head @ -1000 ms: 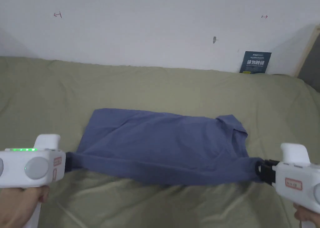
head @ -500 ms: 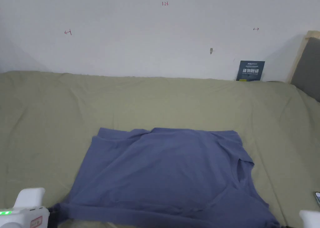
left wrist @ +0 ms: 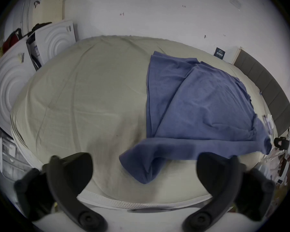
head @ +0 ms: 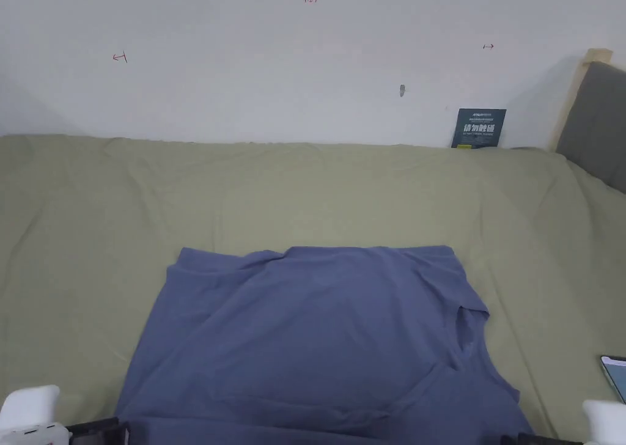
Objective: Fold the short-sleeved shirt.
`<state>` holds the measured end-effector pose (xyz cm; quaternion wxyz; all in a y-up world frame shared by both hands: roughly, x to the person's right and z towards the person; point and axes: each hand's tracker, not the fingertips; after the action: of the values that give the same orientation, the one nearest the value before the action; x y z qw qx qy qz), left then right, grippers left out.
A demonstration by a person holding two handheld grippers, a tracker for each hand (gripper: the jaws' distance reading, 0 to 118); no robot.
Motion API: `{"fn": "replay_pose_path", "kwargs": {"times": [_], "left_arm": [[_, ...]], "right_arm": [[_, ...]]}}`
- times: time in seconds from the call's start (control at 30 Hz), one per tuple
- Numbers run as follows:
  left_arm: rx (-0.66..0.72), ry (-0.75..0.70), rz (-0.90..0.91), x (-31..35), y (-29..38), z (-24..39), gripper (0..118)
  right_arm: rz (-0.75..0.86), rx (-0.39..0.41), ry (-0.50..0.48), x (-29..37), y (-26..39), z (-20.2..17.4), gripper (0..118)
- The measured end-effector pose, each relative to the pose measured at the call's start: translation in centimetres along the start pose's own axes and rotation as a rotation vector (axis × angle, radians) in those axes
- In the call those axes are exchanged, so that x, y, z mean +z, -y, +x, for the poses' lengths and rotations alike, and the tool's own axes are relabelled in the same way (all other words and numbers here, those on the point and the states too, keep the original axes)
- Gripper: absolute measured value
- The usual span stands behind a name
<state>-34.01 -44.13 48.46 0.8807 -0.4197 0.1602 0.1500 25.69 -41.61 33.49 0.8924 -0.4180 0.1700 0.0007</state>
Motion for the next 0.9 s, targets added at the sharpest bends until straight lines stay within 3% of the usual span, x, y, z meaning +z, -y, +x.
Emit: {"fn": "replay_pose_path", "kwargs": {"times": [0.13, 0.17, 0.2, 0.23, 0.27, 0.3, 0.6, 0.63, 0.67, 0.7, 0.73, 0.8, 0.87, 0.9], "left_arm": [[0.004, 0.008, 0.020, 2.5, -0.6, 0.2, 116], [0.003, 0.008, 0.034, 3.0, -0.4, 0.1, 113], [0.013, 0.010, 0.057, 3.4, -0.2, 0.0, 107], [0.012, 0.010, 0.055, 3.8, -0.1, 0.0, 90], [0.017, 0.022, 0.068, 4.2, 0.1, -0.1, 29], [0.000, 0.032, 0.066, 4.3, 0.3, -0.2, 0], [0.049, 0.008, 0.041, 4.0, 1.6, -1.1, 0], [0.053, 0.007, 0.044, 3.7, 1.6, -1.2, 7], [0.059, 0.013, 0.048, 3.5, 1.3, -1.2, 52], [0.063, 0.014, 0.046, 3.1, 0.9, -1.2, 105], [0.063, 0.012, 0.028, 2.5, 0.4, -1.2, 118], [0.057, -0.066, 0.027, 2.8, 1.2, -1.2, 116], [0.064, -0.008, -0.008, 3.9, 0.3, -0.8, 116], [0.061, -0.036, 0.003, 0.5, -0.4, -0.7, 116]], "right_arm": [[0.043, 0.030, 0.023, 0.9, -0.9, -0.2, 116], [0.050, 0.036, 0.020, 1.0, -1.0, -0.1, 110], [0.069, 0.037, 0.017, 1.3, -1.0, -0.1, 95], [0.092, 0.030, 0.021, 1.6, -0.8, -0.2, 61], [0.096, 0.035, 0.019, 1.8, -0.8, -0.3, 0], [0.116, 0.043, 0.050, 1.8, -0.5, -0.4, 0], [0.096, 0.029, 0.015, 1.9, 0.4, -0.7, 0], [0.089, 0.026, 0.016, 1.8, 0.4, -0.7, 0], [0.083, 0.020, 0.011, 1.3, 0.6, -0.3, 0], [0.080, 0.025, 0.015, 1.2, 0.6, -0.1, 0], [0.077, 0.025, 0.014, 1.1, 0.6, 0.0, 0], [0.072, 0.031, 0.004, 1.0, 0.5, -0.1, 0], [0.072, 0.034, 0.010, 0.8, 0.5, -0.2, 0], [0.068, 0.036, 0.007, 0.6, 0.4, -0.1, 0]]}}
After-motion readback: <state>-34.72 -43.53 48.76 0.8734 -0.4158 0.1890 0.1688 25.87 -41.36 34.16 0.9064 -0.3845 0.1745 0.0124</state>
